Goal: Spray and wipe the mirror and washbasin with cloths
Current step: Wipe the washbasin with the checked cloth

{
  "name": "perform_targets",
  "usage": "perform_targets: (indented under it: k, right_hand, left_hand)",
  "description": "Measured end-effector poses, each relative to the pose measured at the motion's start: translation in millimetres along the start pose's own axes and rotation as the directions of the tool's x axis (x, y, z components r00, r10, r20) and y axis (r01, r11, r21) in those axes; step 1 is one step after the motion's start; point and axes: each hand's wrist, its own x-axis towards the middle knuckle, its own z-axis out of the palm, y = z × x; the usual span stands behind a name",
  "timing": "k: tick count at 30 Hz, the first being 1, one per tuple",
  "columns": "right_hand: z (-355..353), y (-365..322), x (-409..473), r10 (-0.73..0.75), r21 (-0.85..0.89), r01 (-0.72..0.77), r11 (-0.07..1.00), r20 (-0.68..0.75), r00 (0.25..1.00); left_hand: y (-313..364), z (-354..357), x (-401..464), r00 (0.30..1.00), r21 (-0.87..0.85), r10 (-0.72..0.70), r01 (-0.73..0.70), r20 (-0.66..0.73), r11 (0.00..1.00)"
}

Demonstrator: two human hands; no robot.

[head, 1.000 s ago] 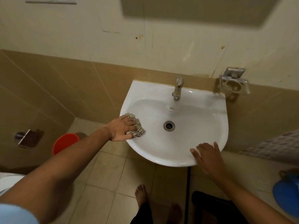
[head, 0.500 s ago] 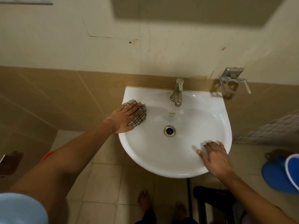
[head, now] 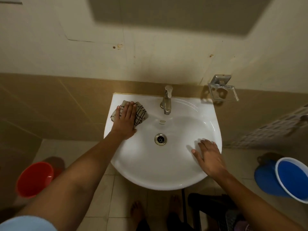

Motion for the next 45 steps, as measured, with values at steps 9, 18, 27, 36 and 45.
perform_targets:
  k: [9,18,27,36,45]
  right_hand:
    - [-22,36,38,-0.042,0.048,0.041,0.998,0.023,0.999]
    - [-26,76,54,-0.182,0.048,0.18,0.983,0.052,0.982]
    - [-29,95,56,-0.294,0.081,0.289,0.954,0.061,0.954]
    - [-27,99,53,-0.339,0.155,0.335,0.93,0.001,0.941]
    - [-14,95,52,-0.287,0.128,0.285,0.95,-0.004,0.958]
  left_hand:
    - [146,14,28,0.743,-0.846,-0.533,0.526,0.405,0.09]
    - [194,91,80,0.475,-0.59,-0.375,0.476,0.796,-0.652]
    - [310,-8,102,0.498,-0.64,-0.409,0.516,0.765,-0.568]
    - [307,22,11,0.942,-0.767,0.023,0.259,0.336,0.587]
    - [178,34,-28,0.82,-0.309,0.225,-0.062,0.526,0.949]
